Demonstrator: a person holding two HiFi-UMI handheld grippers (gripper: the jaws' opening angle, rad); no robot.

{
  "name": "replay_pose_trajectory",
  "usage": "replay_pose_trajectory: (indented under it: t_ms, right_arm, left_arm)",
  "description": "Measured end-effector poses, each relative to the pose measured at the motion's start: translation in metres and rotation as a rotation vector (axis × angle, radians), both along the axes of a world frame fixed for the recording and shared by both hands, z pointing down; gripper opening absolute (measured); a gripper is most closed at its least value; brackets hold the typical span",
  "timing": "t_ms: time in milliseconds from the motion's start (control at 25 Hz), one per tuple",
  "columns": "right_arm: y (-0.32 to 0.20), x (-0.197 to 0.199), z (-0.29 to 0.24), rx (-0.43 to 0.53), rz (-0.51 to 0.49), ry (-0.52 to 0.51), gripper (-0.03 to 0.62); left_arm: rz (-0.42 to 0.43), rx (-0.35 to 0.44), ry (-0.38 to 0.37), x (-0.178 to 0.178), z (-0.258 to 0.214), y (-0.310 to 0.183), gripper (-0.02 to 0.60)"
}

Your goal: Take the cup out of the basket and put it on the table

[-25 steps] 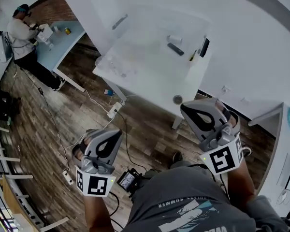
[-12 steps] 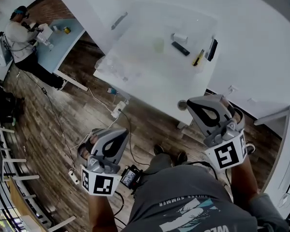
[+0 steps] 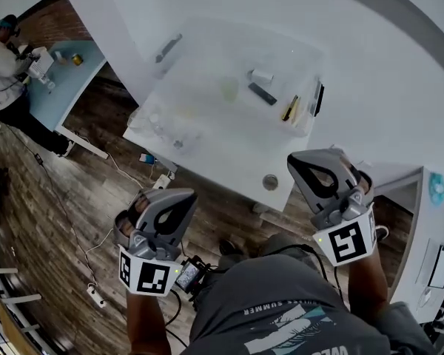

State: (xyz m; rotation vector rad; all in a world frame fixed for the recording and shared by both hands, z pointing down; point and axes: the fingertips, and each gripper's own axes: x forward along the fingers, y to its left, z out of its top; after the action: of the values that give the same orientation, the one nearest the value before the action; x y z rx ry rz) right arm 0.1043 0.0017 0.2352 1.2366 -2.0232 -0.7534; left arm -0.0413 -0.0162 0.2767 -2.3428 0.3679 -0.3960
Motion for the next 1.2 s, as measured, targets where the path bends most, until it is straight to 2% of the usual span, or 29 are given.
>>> replay_pose_trajectory:
  t_ms: [200,360,480,720,920,1080,1200]
  right_arm:
    - [-0.022,0.016,0.005,-0.02,0.019,0.009,0.011]
    - [-0.043,0.037,0.007,-0.026,0.017,-0.01,0.011]
    - [-0.057,0.054,0.005,-0.023,-0.006,-0.033,0.011]
    - [-0.089,0.085,-0.005,0.015,-0.085,-0.082,0.011]
    - [-0.11,0.103,-0.004,0.008,-0.138,-0.098,0.011]
    - [-0.13,0.105,0.01,-0.026,-0.155,-0.119,0.011]
    - [-0.152,0.106,0.015,-0.042,-0.156,-0.1,0.011]
  left_arm:
    - [0.017,-0.038,0.028,0.014,0.006,-0.024,0.009]
    - [0.003,-0.038,-0.005,0.035,0.011,-0.043,0.009]
    - [-0.011,-0.055,-0.002,0.054,0.005,-0.051,0.009]
    - [-0.072,-0.036,-0.033,0.092,-0.006,-0.076,0.009]
    - [-0.097,-0.042,-0.052,0.12,-0.006,-0.083,0.009]
    - [-0.108,-0.063,-0.074,0.121,0.005,-0.095,0.009]
    - [-0.12,-0.068,-0.056,0.119,0.011,-0.118,0.009]
